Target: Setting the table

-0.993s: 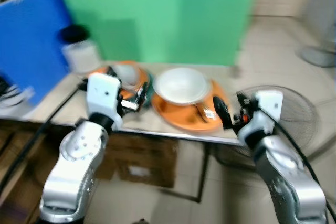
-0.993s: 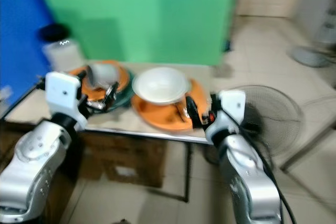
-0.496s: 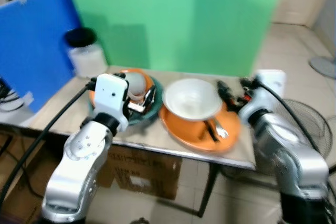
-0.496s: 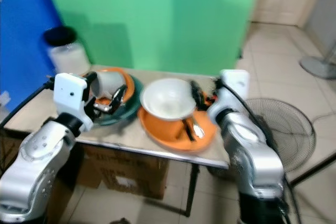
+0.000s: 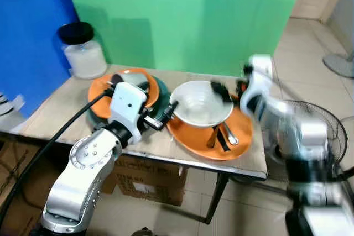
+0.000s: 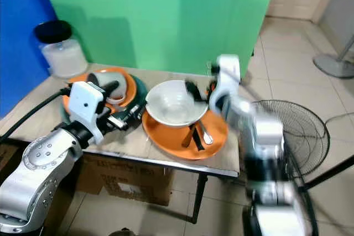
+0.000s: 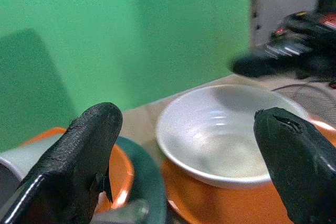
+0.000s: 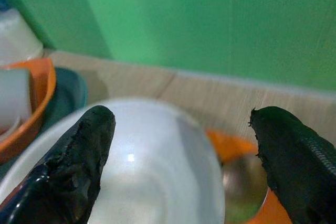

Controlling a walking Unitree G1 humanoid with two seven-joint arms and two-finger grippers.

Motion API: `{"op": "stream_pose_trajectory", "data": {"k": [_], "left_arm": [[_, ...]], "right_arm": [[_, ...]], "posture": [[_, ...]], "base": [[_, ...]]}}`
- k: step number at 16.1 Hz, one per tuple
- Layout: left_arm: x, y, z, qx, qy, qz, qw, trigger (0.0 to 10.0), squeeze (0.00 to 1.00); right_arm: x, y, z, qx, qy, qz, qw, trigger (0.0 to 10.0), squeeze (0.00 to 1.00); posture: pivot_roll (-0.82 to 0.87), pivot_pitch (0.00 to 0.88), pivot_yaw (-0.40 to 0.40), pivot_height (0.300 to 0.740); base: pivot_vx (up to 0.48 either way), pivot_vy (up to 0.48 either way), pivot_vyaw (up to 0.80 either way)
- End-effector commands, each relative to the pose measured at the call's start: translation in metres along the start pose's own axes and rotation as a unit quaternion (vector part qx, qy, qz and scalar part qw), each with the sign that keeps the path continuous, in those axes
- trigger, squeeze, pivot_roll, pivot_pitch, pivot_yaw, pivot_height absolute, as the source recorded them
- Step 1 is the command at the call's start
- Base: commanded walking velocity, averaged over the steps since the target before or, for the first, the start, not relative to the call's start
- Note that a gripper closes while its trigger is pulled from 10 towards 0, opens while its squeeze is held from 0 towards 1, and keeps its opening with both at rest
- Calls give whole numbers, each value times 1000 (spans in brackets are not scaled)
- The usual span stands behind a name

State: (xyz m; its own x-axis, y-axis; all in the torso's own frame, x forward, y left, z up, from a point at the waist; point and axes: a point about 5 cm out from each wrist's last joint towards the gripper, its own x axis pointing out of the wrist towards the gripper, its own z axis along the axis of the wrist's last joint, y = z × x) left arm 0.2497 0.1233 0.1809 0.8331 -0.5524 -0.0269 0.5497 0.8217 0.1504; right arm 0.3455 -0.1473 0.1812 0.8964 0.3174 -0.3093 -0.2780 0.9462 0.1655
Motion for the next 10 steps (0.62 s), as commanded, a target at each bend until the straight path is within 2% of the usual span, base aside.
{"op": "stream_pose_trajectory", "data": {"k": [1,2,3,4,6,7,8,10], "left_arm": [[-3,-4,4,1,-9,-22,1000,10000,0],[-5,-6,5,-3,-8,-37,999,10000,0],[-5,-7,4,-4,-5,-45,999,10000,0],[-7,-9,3,-4,-2,-55,998,10000,0],[-7,-9,2,-4,0,-61,998,10000,0],[-7,-9,2,-5,0,-63,998,10000,0],[-7,-10,2,-6,1,-67,998,10000,0],[-8,-10,2,-7,1,-70,998,10000,0]], "right_arm": [[2,-3,-4,7,28,-7,1000,10000,1000],[2,-4,-3,10,45,-6,999,10000,796],[3,-6,-4,9,65,-8,998,10000,306],[3,-9,-7,17,91,-10,996,10000,0],[5,-14,-16,58,145,-17,988,10000,0],[5,-16,-18,64,156,-23,985,10000,0],[4,-17,-20,68,162,-27,984,8941,0],[4,-18,-21,72,166,-29,983,8941,0]], "posture": [[129,0,17,740],[130,0,14,740],[130,0,13,740],[131,0,13,740],[132,0,12,740],[132,0,13,740],[132,0,14,740],[132,0,14,740]], "base": [[0,0,0],[0,0,0],[0,0,0],[0,0,0],[0,0,0],[0,0,0],[0,0,0],[0,0,0]]}}
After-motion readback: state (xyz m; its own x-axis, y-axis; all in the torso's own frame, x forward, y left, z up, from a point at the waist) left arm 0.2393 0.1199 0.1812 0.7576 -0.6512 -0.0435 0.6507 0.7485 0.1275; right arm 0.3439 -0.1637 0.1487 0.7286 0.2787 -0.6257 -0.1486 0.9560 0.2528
